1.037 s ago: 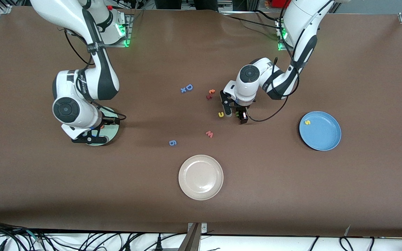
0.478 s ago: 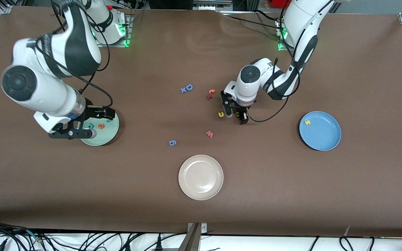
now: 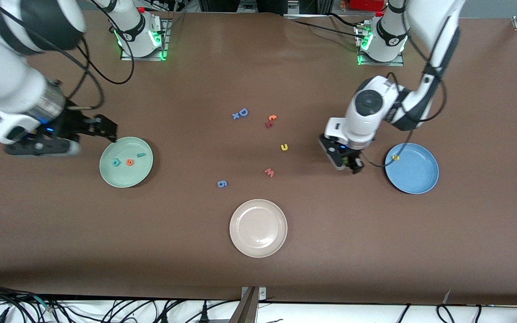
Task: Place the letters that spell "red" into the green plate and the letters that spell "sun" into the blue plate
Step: 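Carry the green u to the blue plate while the right gripper withdraws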
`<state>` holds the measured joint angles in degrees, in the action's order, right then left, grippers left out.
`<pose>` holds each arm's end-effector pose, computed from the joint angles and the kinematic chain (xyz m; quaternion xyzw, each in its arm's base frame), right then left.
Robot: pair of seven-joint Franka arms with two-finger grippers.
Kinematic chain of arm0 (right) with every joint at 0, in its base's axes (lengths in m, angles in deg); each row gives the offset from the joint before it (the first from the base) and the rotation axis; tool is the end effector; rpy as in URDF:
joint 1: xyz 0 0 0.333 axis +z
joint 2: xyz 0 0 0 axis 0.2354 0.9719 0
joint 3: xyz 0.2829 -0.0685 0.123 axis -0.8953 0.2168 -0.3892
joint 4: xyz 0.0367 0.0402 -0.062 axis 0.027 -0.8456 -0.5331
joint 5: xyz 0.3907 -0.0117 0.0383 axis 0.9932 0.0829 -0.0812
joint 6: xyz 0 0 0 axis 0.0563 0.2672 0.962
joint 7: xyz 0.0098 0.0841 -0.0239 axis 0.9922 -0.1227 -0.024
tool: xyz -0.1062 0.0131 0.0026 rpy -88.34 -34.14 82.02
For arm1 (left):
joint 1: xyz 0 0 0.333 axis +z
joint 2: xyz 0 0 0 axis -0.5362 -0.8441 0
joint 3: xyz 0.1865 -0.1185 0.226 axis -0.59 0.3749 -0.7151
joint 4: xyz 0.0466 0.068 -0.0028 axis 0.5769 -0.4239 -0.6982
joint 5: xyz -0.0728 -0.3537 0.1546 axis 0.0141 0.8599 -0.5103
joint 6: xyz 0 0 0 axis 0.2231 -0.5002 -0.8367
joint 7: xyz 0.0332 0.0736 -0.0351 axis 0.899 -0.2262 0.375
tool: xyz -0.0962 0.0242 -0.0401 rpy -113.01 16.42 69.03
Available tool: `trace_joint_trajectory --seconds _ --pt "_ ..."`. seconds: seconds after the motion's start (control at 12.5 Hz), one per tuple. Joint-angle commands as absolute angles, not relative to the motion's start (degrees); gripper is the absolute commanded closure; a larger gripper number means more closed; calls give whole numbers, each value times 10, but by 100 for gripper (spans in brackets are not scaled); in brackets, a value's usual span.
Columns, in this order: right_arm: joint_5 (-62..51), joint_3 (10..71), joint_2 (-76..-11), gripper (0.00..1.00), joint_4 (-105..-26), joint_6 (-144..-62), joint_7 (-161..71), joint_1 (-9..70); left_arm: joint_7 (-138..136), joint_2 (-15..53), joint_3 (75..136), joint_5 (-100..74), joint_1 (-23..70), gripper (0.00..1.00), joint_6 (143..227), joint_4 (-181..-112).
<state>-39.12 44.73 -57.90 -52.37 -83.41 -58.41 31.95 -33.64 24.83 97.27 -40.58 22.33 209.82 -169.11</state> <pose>0.6013 0.1085 0.5802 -0.9998 -0.0030 -0.0089 0.0179 0.5412 -0.1985 0.2511 -0.8651 0.4966 -0.0051 0.0704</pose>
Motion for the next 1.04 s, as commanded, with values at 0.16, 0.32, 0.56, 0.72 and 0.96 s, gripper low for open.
trace_joint_trajectory --seconds 0.16,0.32,0.56,0.72,0.96 --pt "-418 399 -697 0 -652 -835 -516 218 -336 281 971 -408 337 98 2059 -1722" --pt "-460 371 -697 0 -651 -838 -516 208 -339 277 969 -362 386 98 2058 -1724" --pt "-443 350 -698 0 -654 -849 -522 184 -339 256 968 -355 435 98 2061 -1720" --pt "-418 339 -697 0 -655 -851 -528 162 -335 226 968 -353 449 97 2083 -1716" --pt "-415 319 -696 0 -655 -853 -544 145 -335 197 968 -353 463 93 2119 -1716"
